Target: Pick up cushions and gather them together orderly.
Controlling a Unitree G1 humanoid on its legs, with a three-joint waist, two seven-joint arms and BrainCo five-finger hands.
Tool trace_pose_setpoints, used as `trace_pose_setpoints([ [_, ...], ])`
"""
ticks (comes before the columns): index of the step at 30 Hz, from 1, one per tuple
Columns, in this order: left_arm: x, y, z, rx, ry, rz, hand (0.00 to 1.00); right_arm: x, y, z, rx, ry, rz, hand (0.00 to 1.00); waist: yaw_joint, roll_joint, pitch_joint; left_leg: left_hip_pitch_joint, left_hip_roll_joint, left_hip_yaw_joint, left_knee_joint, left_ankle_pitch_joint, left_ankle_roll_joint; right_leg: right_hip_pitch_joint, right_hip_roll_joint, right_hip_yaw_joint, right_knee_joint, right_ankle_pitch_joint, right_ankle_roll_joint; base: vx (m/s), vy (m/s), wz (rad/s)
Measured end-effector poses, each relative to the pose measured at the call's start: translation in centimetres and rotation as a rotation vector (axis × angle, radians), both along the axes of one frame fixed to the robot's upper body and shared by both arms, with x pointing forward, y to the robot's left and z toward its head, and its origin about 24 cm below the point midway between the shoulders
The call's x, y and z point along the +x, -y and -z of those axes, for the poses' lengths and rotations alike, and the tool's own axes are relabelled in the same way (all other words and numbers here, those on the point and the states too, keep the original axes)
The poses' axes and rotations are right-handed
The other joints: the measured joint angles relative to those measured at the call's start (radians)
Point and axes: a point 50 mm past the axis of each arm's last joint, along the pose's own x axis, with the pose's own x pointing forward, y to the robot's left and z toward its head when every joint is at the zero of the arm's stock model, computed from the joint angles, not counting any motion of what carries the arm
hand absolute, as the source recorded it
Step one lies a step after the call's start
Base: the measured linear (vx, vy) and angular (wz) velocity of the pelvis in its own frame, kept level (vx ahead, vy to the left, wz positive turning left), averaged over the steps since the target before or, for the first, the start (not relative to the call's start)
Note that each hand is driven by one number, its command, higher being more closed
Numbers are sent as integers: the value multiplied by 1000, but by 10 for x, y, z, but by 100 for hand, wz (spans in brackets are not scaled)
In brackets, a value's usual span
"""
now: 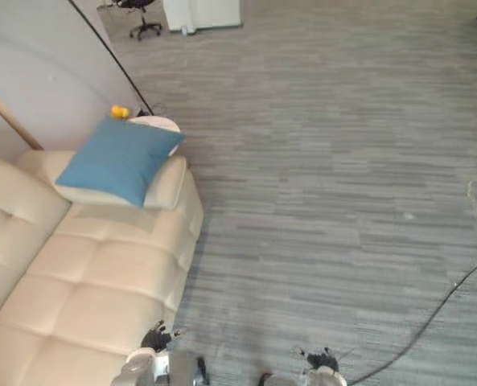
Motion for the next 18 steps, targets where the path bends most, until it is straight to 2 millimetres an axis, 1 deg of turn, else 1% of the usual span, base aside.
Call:
trace_pose_setpoints([
  [1,0,1,0,0,0,5,0,-2,0,1,0,-8,-3,0,1,1,-1,1,-14,0,-100,51,-4,24,3,3,-22,-9,15,382,117,-4],
  [2,0,1,0,0,-1,7,0,-4,0,1,0,-14,-3,0,2,5,-3,1,-17,0,-144,81,-6,43,8,7,-31,-15,25,448,175,-18],
  [3,0,1,0,-1,-2,8,0,-5,1,2,-2,-20,-1,0,11,9,-6,3,-18,-3,-172,155,12,64,15,23,-40,-28,45,506,203,-32],
  [4,0,0,0,2,-2,12,0,-7,1,3,-1,-28,0,0,19,1,-15,18,-32,3,-169,214,56,81,1,43,-42,-43,67,519,205,-30],
  [5,1,-2,0,8,-3,16,0,-9,-2,4,8,-37,-2,0,20,-34,-26,28,-66,18,-155,173,80,87,-39,53,-32,-54,85,505,180,-19],
  [6,2,-4,0,13,-3,20,0,-13,-2,5,10,-49,0,0,20,-51,-28,37,-86,24,-142,139,88,84,-63,70,9,-62,100,482,190,-10],
  [7,1,-5,0,14,-8,27,0,-16,-1,5,6,-54,3,0,24,-58,-34,75,-108,34,-134,92,85,34,-97,105,177,-87,141,564,241,-9],
  [8,1,-2,1,12,-13,44,0,-19,-1,6,6,-62,6,0,23,-61,-34,110,-121,36,-138,69,84,-34,-122,122,370,-83,173,456,222,-5],
  [9,0,-3,1,17,-19,57,0,-20,-2,6,10,-63,2,0,20,-64,-35,138,-130,34,-138,48,85,-109,-144,135,541,-50,210,445,199,8],
  [10,-1,-4,2,23,-27,65,0,-22,-5,7,20,-67,1,0,15,-66,-36,183,-138,29,-138,23,83,-181,-167,137,718,-29,223,455,164,21],
  [11,-4,-5,3,33,-41,83,0,-21,-8,7,27,-59,5,0,10,-61,-35,267,-140,23,-157,7,87,-236,-197,92,818,-38,202,568,154,20],
  [12,-6,-6,3,35,-45,87,0,-18,-7,7,25,-53,3,0,10,-58,-33,288,-141,22,-171,7,87,-246,-204,74,819,-45,193,475,94,19],
  [13,-7,-7,4,36,-50,87,0,-19,-7,7,24,-54,3,0,4,-57,-33,334,-138,16,-199,7,87,-271,-216,31,797,-63,171,530,25,21],
  [14,-7,-9,4,37,-52,79,0,-14,-8,6,24,-42,-2,0,-7,-56,-33,363,-129,6,-214,4,82,-304,-216,-10,731,-79,146,332,-6,32],
  [15,-7,-10,4,36,-52,76,0,-11,-8,5,24,-37,-4,0,-12,-52,-32,373,-118,-4,-214,-5,68,-321,-209,-28,673,-82,136,398,-52,38],
  [16,-7,-12,4,41,-56,78,0,-8,-8,4,25,-29,-5,0,-13,-47,-28,389,-100,-13,-214,-16,50,-345,-187,-36,562,-73,120,303,-99,31],
  [17,-7,-13,4,45,-55,80,0,-7,-8,4,28,-28,-7,0,-14,-44,-28,399,-83,-20,-214,-25,34,-365,-163,-27,455,-45,104,463,-196,30],
  [18,-9,-15,5,52,-62,83,0,-7,-9,5,30,-33,-7,0,-17,-46,-26,414,-70,-33,-214,-35,20,-375,-134,3,333,9,94,472,-263,29],
])
